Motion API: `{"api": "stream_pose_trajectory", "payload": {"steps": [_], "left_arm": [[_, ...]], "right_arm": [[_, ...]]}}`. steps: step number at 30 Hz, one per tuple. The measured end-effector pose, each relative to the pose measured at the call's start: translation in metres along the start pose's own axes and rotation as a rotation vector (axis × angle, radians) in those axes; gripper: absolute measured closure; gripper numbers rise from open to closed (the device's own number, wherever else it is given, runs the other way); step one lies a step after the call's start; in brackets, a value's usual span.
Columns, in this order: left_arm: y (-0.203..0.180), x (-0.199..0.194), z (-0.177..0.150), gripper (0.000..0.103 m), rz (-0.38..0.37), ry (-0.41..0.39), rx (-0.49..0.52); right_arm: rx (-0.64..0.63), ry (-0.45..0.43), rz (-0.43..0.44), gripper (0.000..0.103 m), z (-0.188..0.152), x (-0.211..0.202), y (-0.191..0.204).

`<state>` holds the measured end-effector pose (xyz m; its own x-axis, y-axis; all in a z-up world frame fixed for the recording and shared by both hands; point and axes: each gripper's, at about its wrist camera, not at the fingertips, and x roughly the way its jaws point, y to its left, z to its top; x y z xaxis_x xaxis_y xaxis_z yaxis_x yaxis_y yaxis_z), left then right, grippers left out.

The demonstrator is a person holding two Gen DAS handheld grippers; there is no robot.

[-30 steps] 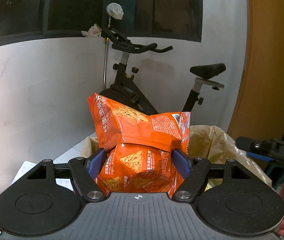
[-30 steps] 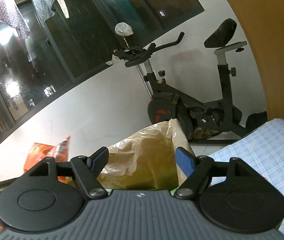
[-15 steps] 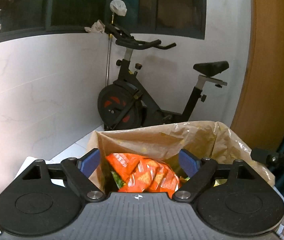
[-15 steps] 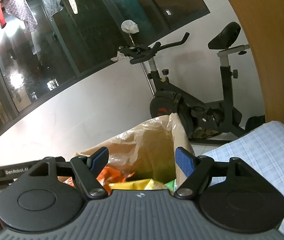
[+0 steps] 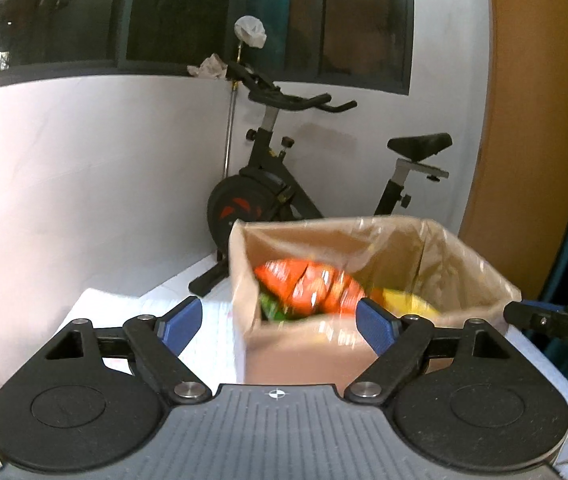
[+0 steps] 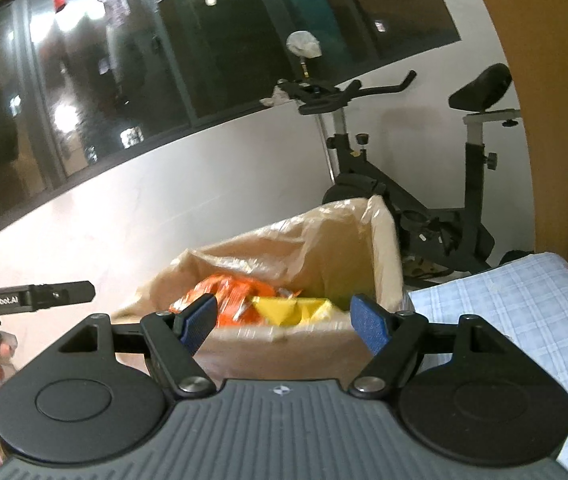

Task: Organize snacks
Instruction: 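Move the left tool to the yellow candy packet while the right tool approaches the red packet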

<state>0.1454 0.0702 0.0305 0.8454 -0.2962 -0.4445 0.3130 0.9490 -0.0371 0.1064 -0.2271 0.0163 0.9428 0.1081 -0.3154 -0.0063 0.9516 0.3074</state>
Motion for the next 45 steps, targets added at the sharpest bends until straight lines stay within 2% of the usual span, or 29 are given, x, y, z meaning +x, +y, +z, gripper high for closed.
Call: {"api": "stream_pose_trajectory", "payload": {"steps": [7,11,15,23,28,33,38,40,42,45], "left_arm": [[0.012,-0.011,-0.047,0.020,-0.009,0.067,-0.023],[0.016,-0.011,-0.073,0.021,-0.032,0.108,-0.048],[0.017,-0.005,-0.097,0.022,-0.039,0.158,-0.046],[0.020,0.004,-0.126,0.024,-0.061,0.229,-0.087],[0.016,0.001,-0.139,0.025,-0.067,0.241,-0.075],[0.016,0.001,-0.143,0.025,-0.070,0.247,-0.069],[0.017,0.003,-0.145,0.025,-0.065,0.257,-0.070],[0.018,0.003,-0.147,0.025,-0.063,0.262,-0.074],[0.019,0.003,-0.148,0.025,-0.063,0.264,-0.076],[0.019,0.004,-0.150,0.025,-0.066,0.266,-0.073]], "right_arm": [[-0.076,0.059,0.008,0.026,-0.043,-0.017,0.006],[-0.069,0.143,0.024,0.026,-0.073,-0.020,0.001],[-0.096,0.229,0.005,0.027,-0.103,-0.021,-0.005],[-0.244,0.395,-0.002,0.029,-0.156,-0.016,-0.003],[-0.339,0.467,0.024,0.029,-0.172,-0.009,0.002],[-0.390,0.510,-0.015,0.031,-0.185,-0.003,0.003],[-0.391,0.534,-0.002,0.034,-0.192,0.000,0.002],[-0.421,0.529,-0.010,0.039,-0.194,0.000,0.005],[-0.419,0.519,-0.007,0.050,-0.194,0.000,0.005],[-0.412,0.507,-0.013,0.051,-0.192,-0.001,0.004]]}}
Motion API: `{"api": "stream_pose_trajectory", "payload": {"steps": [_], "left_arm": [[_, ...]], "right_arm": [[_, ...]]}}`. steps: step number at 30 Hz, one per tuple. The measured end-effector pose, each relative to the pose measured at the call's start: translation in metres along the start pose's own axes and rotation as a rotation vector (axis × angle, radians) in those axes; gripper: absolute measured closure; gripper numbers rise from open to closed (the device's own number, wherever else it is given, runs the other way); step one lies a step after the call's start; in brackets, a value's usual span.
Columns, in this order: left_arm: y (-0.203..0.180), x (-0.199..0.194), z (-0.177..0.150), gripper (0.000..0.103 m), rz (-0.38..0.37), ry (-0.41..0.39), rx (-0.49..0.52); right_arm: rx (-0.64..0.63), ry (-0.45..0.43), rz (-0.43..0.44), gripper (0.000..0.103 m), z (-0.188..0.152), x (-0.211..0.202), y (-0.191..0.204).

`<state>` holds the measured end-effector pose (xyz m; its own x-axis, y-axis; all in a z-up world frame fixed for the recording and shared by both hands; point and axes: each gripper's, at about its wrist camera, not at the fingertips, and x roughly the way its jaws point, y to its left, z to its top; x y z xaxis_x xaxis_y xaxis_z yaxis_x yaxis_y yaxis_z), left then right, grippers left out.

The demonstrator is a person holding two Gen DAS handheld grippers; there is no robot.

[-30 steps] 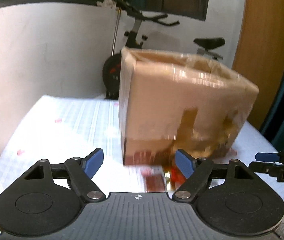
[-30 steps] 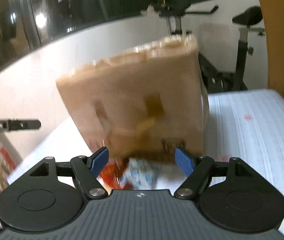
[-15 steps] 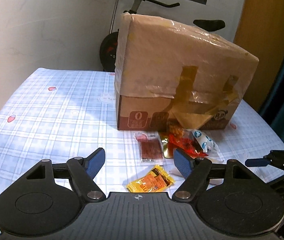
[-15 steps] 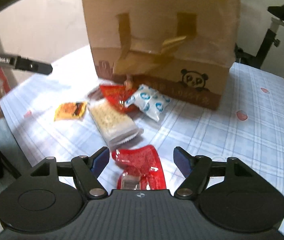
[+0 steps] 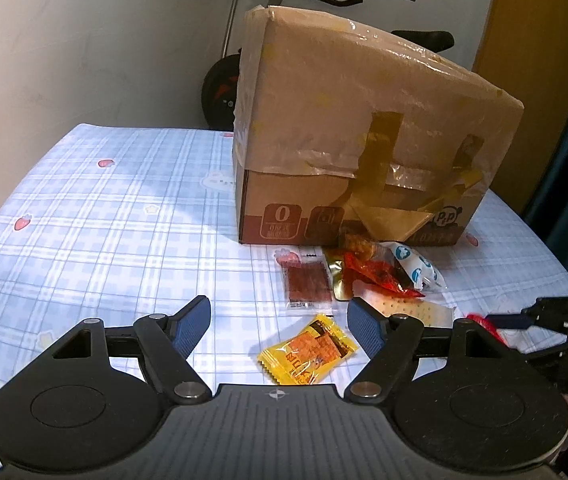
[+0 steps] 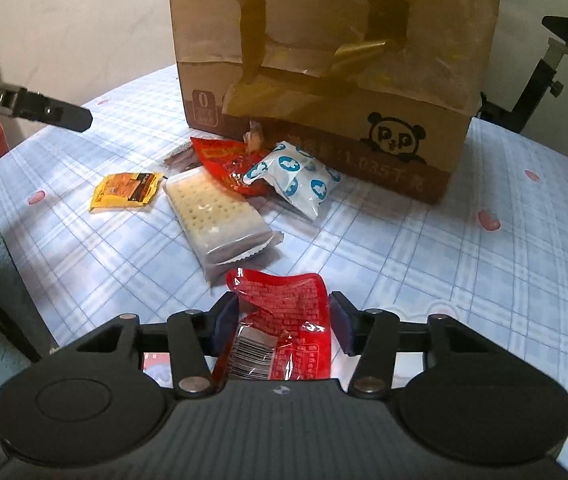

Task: Organize snacks
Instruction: 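Move the left tool to the yellow candy packet while the right tool approaches the red packet, then close the left tool on the yellow candy packet while the right tool grips the red packet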

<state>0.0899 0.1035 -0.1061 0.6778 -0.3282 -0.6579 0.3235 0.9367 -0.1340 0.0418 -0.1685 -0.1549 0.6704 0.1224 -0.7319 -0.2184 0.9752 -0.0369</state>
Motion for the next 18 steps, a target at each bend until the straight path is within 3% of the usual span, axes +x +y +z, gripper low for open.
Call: {"api": "stream_pose_trajectory", "payload": {"steps": [11,18], "left_arm": [[-0.005,0.013,-0.010,0.025,-0.042,0.050,0.062],[-0.017,0.029,-0.020,0.025,-0.058,0.087,0.173]], "right_arm": [[0.127,-0.165,-0.140,0.052,0.012,0.005,-0.023],[0.163,-0.176,-0.206,0.052,0.002,0.015,-0.026]]}}
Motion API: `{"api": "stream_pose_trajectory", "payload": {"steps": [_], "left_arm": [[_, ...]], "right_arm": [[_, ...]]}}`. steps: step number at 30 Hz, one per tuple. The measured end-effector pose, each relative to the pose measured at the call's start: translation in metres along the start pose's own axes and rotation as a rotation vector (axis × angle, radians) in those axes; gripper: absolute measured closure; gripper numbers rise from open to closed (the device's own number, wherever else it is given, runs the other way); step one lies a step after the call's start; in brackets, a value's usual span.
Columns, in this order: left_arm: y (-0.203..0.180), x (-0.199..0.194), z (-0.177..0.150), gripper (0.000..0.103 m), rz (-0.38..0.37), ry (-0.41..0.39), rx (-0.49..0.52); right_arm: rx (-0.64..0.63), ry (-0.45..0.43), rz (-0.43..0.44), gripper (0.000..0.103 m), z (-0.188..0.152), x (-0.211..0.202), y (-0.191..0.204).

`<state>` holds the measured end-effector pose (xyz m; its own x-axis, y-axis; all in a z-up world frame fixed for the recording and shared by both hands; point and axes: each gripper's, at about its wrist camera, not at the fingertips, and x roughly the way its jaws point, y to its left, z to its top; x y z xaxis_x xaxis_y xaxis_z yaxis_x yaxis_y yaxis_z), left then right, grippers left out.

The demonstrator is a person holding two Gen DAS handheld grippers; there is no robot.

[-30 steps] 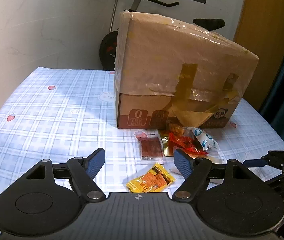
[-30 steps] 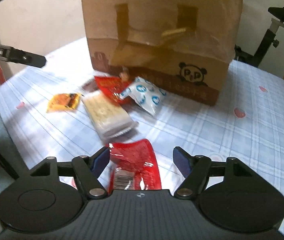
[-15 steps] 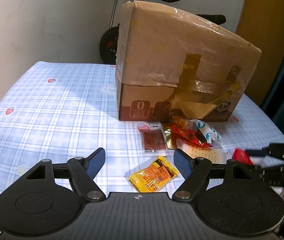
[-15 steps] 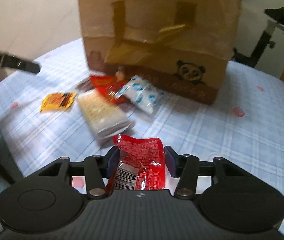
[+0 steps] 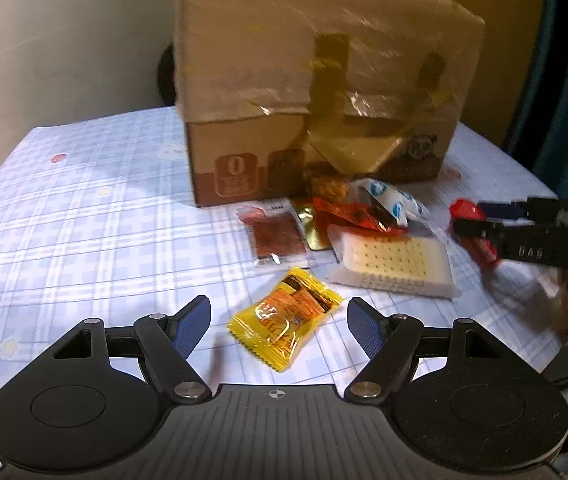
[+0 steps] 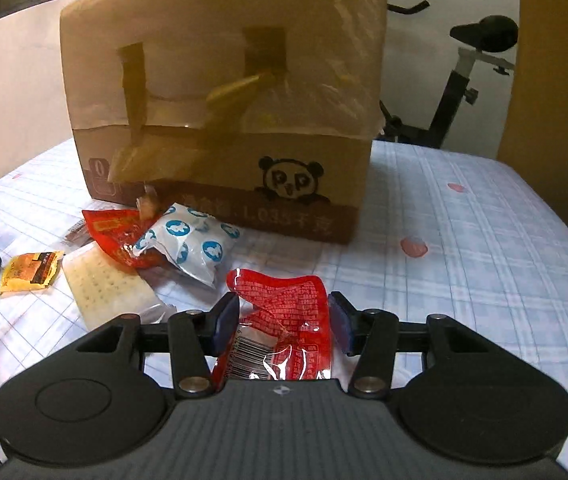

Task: Organize snacks
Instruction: 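Close the left tool on the yellow candy packet while the right tool grips the red packet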

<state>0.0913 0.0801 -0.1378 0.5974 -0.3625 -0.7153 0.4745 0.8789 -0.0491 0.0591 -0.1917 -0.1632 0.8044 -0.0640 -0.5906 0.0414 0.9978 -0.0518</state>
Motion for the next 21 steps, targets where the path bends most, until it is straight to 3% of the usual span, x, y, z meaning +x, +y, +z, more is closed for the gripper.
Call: {"api": "stream_pose_trajectory", "payload": {"steps": [5,12,21], "left_arm": [[-0.001,0.019,0.001,0.025,0.006,0.053,0.048],[0.001,0.027,0.001,0.025,0.032,0.070,0.069],[0.009,0.036,0.009,0.026,0.076,0.041,-0.016]], "right_arm": [[0.037,0.008,-0.004,0.052,-0.002,0.003,-0.005],[0.071,-0.023,-0.001,0.052,-0.006,-0.003,-0.009],[0.074,-0.016,0.001,0.052,-0.006,-0.002,-0.009]]}}
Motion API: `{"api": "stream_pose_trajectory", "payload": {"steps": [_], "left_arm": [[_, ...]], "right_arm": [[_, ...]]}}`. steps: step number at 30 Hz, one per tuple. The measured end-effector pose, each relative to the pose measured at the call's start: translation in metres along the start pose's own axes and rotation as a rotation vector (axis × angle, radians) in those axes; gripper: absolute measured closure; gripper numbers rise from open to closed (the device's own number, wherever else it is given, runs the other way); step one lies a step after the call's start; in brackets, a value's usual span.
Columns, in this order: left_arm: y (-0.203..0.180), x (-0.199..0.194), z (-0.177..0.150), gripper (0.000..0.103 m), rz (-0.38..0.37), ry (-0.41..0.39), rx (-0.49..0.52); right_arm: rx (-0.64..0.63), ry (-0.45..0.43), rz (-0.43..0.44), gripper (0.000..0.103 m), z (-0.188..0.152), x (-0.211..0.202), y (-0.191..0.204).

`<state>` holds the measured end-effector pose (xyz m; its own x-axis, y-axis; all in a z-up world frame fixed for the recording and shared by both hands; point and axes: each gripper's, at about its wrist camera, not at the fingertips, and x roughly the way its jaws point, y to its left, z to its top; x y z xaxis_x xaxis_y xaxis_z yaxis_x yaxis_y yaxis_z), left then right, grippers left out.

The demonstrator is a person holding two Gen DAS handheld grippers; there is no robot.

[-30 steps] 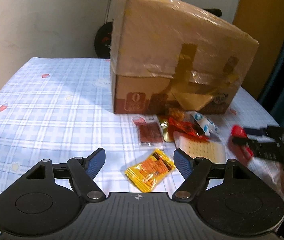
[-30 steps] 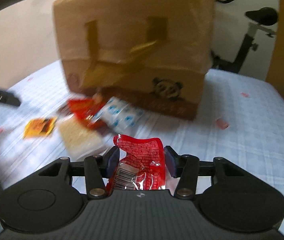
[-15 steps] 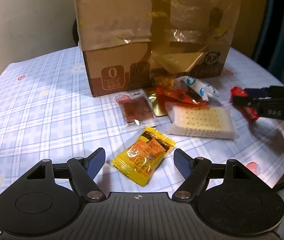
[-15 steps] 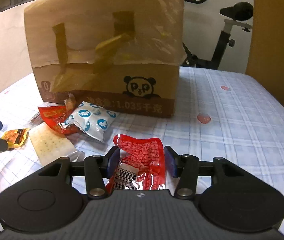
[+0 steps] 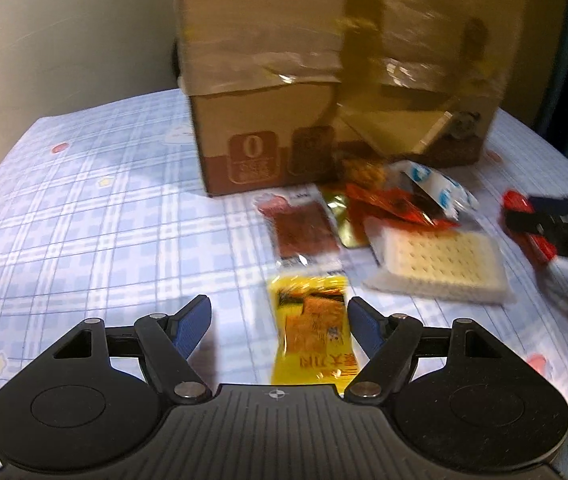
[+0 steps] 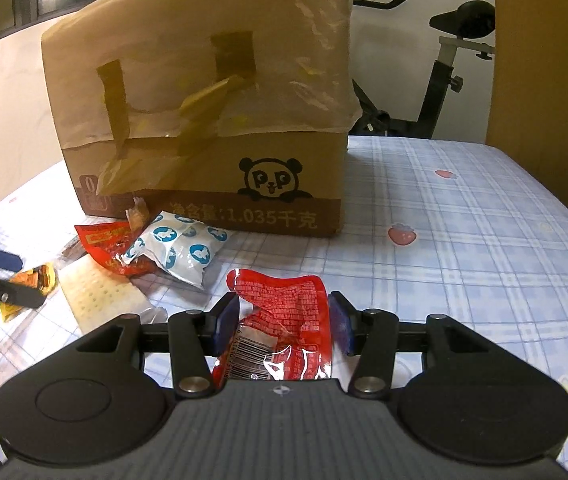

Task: Organize snacks
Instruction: 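Close the left tool on the yellow candy packet while the right tool grips the red packet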

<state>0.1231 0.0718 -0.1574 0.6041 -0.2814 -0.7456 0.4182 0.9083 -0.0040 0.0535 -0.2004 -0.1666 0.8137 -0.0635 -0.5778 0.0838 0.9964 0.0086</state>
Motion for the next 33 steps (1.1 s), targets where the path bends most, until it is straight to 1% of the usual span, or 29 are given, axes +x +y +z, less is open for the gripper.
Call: {"api": "stream_pose_trajectory", "payload": {"steps": [3,7,9,11,13,15,16,17,18,23,33], "left_arm": [[0.001,-0.001,0.001,0.027,0.018,-0.003,-0.048],[-0.004,-0.007,-0.007,0.028,0.040,-0.016,-0.083],[-0.004,-0.011,-0.012,0.032,0.062,-0.037,-0.112],[-0.005,-0.012,-0.015,0.039,0.090,-0.056,-0.127],[-0.008,-0.013,-0.017,0.041,0.115,-0.066,-0.124],[-0.011,-0.013,-0.018,0.045,0.125,-0.075,-0.116],[-0.012,-0.014,-0.018,0.052,0.119,-0.082,-0.113],[-0.013,-0.015,-0.019,0.063,0.112,-0.089,-0.110],[-0.015,-0.015,-0.019,0.066,0.106,-0.096,-0.103],[-0.018,-0.017,-0.022,0.068,0.099,-0.111,-0.101],[-0.019,-0.019,-0.023,0.070,0.092,-0.118,-0.107]], "right_arm": [[-0.006,0.002,0.000,0.052,0.000,0.001,0.001],[0.000,0.005,0.002,0.052,0.000,0.001,0.000],[0.002,0.007,0.003,0.051,0.000,0.002,0.000],[0.002,0.007,0.002,0.051,0.000,0.002,0.000],[0.004,0.005,0.002,0.051,0.000,0.002,0.000],[0.012,0.001,0.004,0.052,0.000,0.001,-0.001],[0.018,0.000,0.005,0.052,0.000,0.001,-0.002],[0.023,-0.001,0.007,0.051,0.000,0.001,-0.003],[0.025,-0.001,0.008,0.051,0.000,0.001,-0.003],[0.023,-0.002,0.008,0.051,0.000,0.001,-0.003],[0.034,-0.010,0.019,0.051,-0.001,-0.001,-0.003]]}}
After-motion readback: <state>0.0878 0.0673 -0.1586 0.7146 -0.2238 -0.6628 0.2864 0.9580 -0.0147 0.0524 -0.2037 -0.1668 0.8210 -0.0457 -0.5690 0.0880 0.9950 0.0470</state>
